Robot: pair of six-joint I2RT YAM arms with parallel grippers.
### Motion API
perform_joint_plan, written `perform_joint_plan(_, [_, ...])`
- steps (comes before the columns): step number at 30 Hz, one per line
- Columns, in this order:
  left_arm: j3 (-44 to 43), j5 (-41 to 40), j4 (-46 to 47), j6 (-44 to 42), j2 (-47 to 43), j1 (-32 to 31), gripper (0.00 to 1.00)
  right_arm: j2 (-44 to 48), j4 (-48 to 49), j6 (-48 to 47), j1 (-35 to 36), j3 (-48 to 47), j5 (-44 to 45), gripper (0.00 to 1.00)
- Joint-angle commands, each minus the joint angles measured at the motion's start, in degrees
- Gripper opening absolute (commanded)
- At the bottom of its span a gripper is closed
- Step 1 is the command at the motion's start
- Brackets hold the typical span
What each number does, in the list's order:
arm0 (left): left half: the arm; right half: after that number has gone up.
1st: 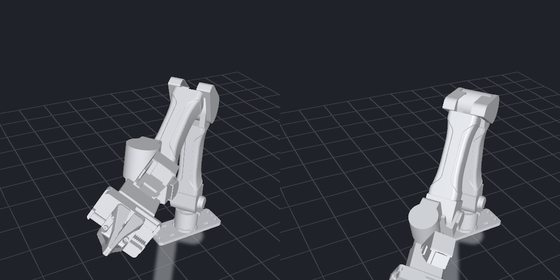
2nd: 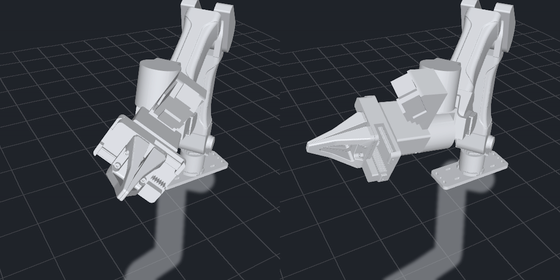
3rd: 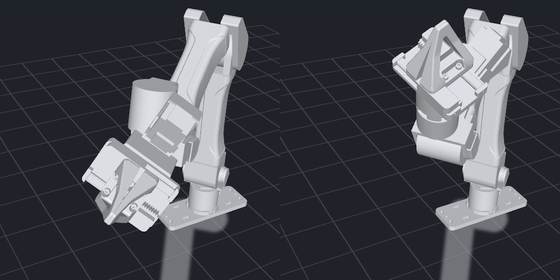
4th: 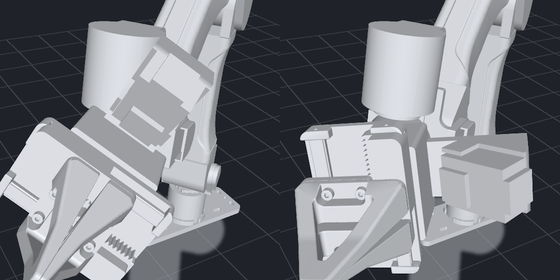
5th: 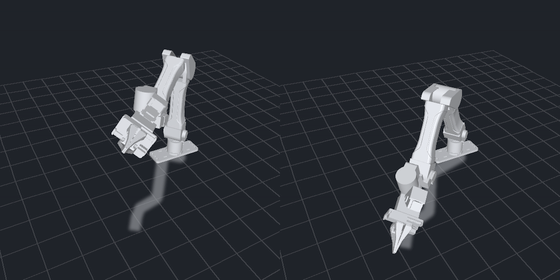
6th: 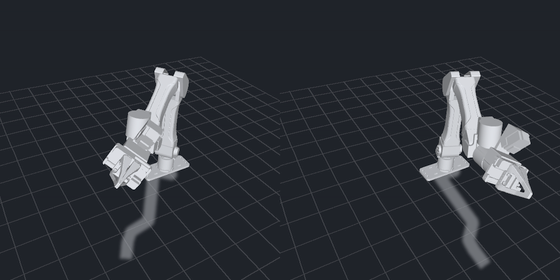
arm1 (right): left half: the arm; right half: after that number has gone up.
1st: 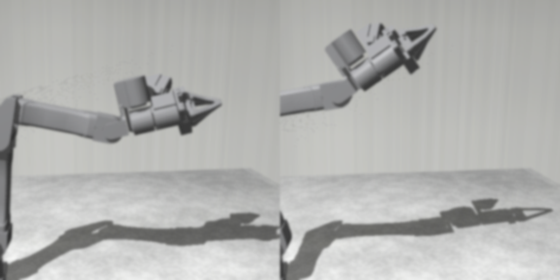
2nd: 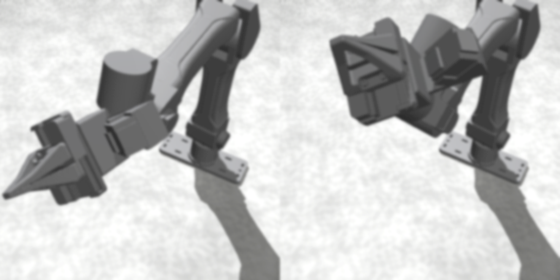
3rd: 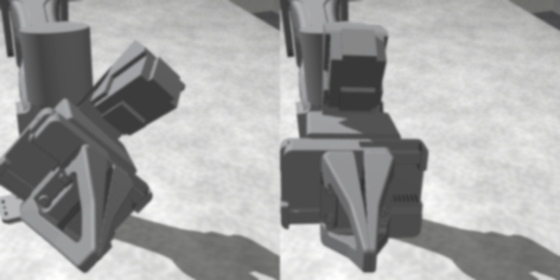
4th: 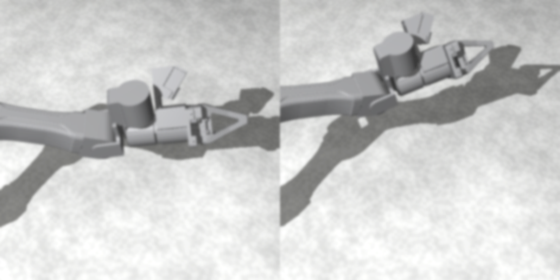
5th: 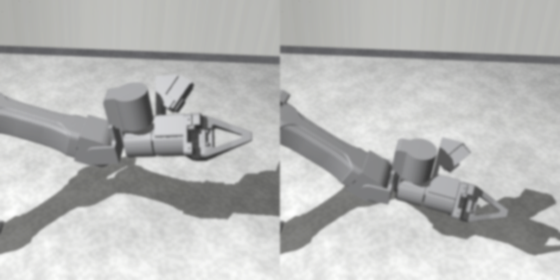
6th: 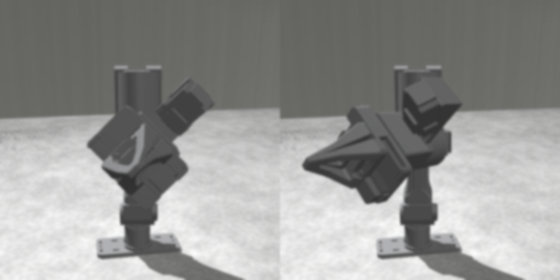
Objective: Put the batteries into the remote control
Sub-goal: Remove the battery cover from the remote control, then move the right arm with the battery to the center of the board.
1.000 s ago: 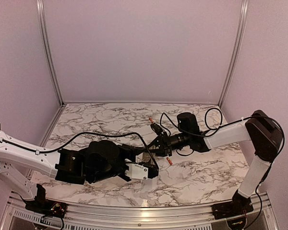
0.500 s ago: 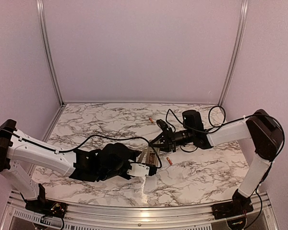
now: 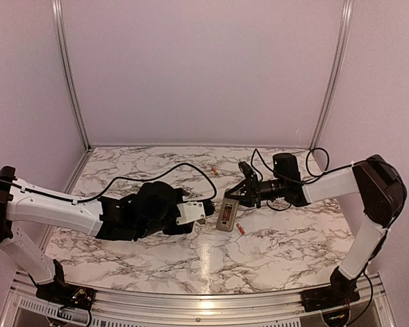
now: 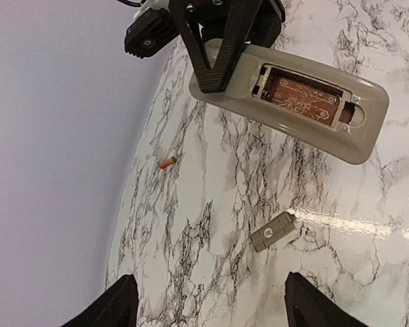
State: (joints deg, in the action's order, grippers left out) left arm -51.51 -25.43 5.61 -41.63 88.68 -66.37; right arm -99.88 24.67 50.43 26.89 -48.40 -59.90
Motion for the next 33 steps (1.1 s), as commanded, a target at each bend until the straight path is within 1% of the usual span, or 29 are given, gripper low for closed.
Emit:
perform_joint_plan(1, [-6.67,4.25,-1.46,15.66,-2.07,4.06,0.82,5.76,-2.64,-5.36,-4.56,0.62,0.18,0.00])
perform_joint_plan(2, [-8.64,5.22,-2.55,19.14,-1.37,4.78,0.87,6.82,-4.10,-6.65,-5.50,0.77,0.48,0.00])
perform_joint_plan(5, [-15.13,11.84,-8.29,26.94,1.71,7.79,0.98,9.82,-6.83,-9.46,-8.86,2.07,1.01,0.00])
perform_joint_plan(9, [-20.93,13.78,-9.27,33.50,6.39,9.06,0.99,13.34,-12.11,-13.97,-13.38,3.82,2.21,0.00])
perform_joint_plan(10, [-22.05,13.23,-8.87,35.36,7.40,9.33,0.99,14.02,-12.78,-14.74,-14.41,4.51,2.51,0.00])
perform_joint_plan(12, [-25.44,9.41,-9.52,40.46,10.35,10.18,0.99,15.20,-13.43,-15.54,-16.23,6.20,2.76,0.00])
perform_joint_plan(14, [-30.98,8.14,-12.51,45.59,14.53,11.66,0.99,16.04,-13.35,-15.79,-17.49,7.56,2.94,0.00])
perform_joint_plan(18, [-43.97,5.86,-19.81,51.20,25.56,14.01,0.99,16.26,-13.04,-15.99,-18.27,8.97,2.80,0.00])
perform_joint_plan(22, [-55.90,3.57,-23.96,53.72,36.51,15.27,0.92,16.40,-15.40,-17.85,-18.42,8.17,4.24,0.00])
perform_joint_plan(29, [-78.02,2.70,-33.15,57.17,54.60,17.90,0.78,15.07,-16.07,-18.86,-18.53,7.58,5.52,0.00])
perform_joint_plan(31, [-78.67,4.59,-33.12,57.01,55.59,17.94,0.76,14.10,-17.35,-20.13,-18.46,6.90,7.04,0.00])
perform_joint_plan(33, [-76.59,5.88,-31.74,57.35,54.86,17.88,0.76,13.06,-20.94,-23.44,-18.40,5.27,10.48,0.00])
